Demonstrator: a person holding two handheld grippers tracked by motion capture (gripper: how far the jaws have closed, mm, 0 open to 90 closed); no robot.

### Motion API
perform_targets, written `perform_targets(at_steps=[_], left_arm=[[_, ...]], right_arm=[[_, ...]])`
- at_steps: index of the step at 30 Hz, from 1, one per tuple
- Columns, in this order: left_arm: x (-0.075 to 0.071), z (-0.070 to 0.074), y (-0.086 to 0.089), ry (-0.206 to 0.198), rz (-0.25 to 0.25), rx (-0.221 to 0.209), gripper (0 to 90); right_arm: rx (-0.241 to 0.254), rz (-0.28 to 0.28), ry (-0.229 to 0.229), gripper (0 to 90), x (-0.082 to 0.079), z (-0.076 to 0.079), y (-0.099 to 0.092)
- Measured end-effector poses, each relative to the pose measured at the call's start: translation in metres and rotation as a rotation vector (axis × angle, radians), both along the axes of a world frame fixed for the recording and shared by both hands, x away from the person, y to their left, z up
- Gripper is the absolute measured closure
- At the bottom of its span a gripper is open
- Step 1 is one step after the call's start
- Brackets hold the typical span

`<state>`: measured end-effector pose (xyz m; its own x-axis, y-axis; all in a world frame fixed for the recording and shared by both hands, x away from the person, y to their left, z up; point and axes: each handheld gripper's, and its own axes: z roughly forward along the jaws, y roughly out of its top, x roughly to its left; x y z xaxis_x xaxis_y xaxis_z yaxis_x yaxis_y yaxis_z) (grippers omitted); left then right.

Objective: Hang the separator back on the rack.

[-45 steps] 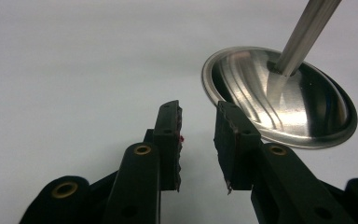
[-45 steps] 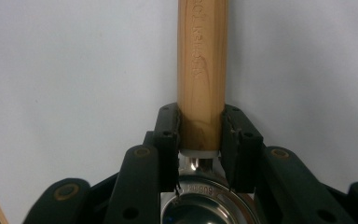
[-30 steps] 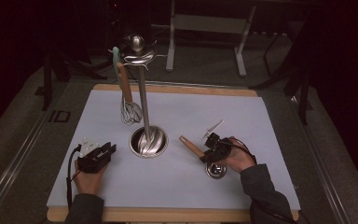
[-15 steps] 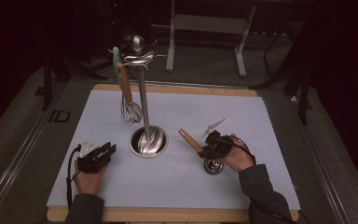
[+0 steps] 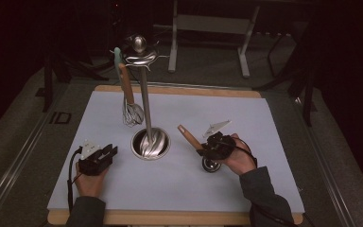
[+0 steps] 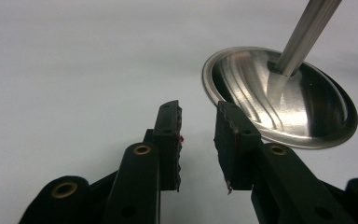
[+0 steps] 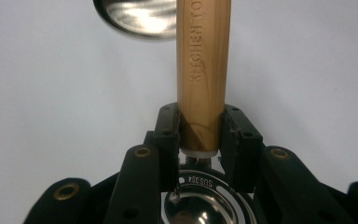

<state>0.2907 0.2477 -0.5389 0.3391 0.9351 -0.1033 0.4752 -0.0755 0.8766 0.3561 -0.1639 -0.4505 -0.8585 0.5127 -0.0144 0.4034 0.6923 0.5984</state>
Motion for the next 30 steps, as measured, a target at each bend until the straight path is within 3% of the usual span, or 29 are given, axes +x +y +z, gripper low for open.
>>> perform_targets(at_steps=[3,15,30], left_arm=[[0.000,0.000,0.000,0.000,0.001,0.001,70.7],[0.000,0.000,0.000,-0.002,0.003,0.001,70.1],[-0.001,0.000,-0.001,-0.004,0.002,0.007,70.1]], right_arm=[[0.014,0.002,-0.044,70.2,-0.004,0.008,0.002],[0.085,-0.011,-0.127,70.2,-0.009,0.026,0.009],[0.153,-0.028,-0.185,70.2,-0.011,0.040,0.017]])
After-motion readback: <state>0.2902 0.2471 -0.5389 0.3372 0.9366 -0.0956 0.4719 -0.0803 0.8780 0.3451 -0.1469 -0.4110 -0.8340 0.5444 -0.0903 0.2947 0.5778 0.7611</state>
